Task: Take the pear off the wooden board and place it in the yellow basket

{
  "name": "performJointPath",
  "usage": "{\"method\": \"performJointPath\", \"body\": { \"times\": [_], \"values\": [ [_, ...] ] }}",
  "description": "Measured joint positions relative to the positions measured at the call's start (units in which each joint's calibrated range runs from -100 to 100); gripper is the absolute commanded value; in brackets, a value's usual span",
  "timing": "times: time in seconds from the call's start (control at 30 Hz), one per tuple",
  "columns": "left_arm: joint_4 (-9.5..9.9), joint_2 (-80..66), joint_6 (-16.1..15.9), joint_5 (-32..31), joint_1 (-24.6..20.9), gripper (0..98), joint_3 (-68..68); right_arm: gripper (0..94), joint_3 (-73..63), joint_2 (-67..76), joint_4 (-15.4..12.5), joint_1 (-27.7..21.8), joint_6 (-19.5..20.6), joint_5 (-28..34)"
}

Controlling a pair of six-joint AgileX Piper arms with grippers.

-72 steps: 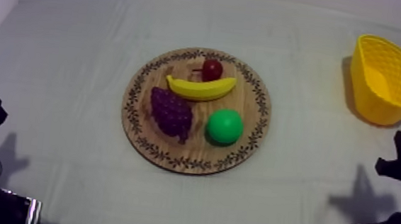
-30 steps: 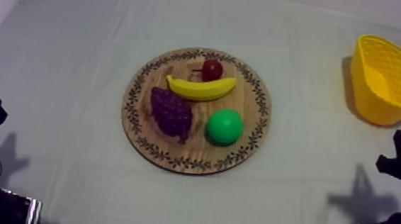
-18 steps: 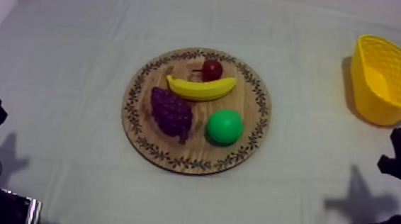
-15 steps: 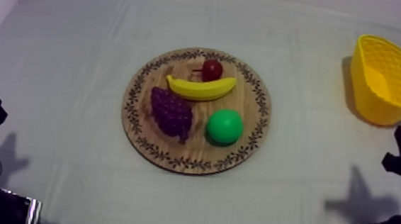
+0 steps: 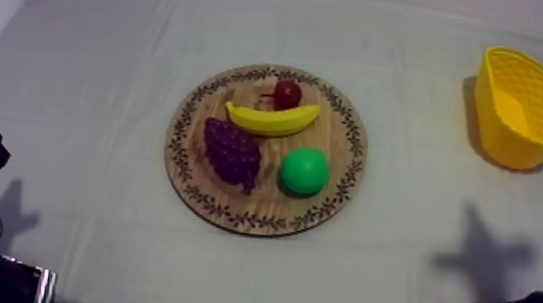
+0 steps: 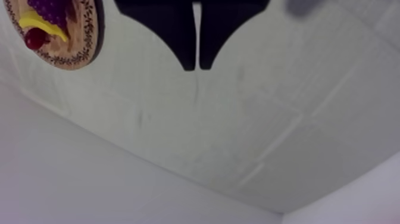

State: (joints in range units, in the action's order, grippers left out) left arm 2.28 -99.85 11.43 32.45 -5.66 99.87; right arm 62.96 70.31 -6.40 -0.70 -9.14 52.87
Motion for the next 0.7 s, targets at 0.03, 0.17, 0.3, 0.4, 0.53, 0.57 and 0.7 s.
{"method": "performJointPath", "body": {
  "times": [0.03, 0.17, 0.3, 0.4, 0.53, 0.57, 0.7],
  "values": [
    [0.00, 0.00, 0.00, 0.00, 0.00, 0.1, 0.00, 3.2, -2.11, -2.45, 0.00, 0.54, -0.13, 1.11],
    [0.00, 0.00, 0.00, 0.00, 0.00, 0.1, 0.00, 7.2, -11.77, -11.67, -0.06, 4.24, -1.89, 6.70],
    [0.00, 0.00, 0.00, 0.00, 0.00, 0.1, 0.00, 9.2, -20.17, -20.75, -0.91, 8.05, -3.95, 12.38],
    [0.00, 0.00, 0.03, 0.00, 0.00, 0.1, 0.00, 11.1, -24.54, -27.05, -2.14, 10.26, -5.98, 16.10],
    [0.00, 0.00, 0.03, 0.00, 0.00, 0.1, 0.00, 21.0, -27.70, -35.01, -4.17, 12.34, -9.12, 19.67],
    [0.00, 0.00, 0.03, 0.00, 0.00, 0.1, 0.00, 25.0, -27.80, -36.69, -4.17, 12.83, -9.76, 20.28],
    [0.00, 0.00, 0.03, 0.00, 0.00, 0.1, 0.00, 39.0, -27.37, -42.08, -2.33, 15.26, -11.80, 21.42]
  ]
}}
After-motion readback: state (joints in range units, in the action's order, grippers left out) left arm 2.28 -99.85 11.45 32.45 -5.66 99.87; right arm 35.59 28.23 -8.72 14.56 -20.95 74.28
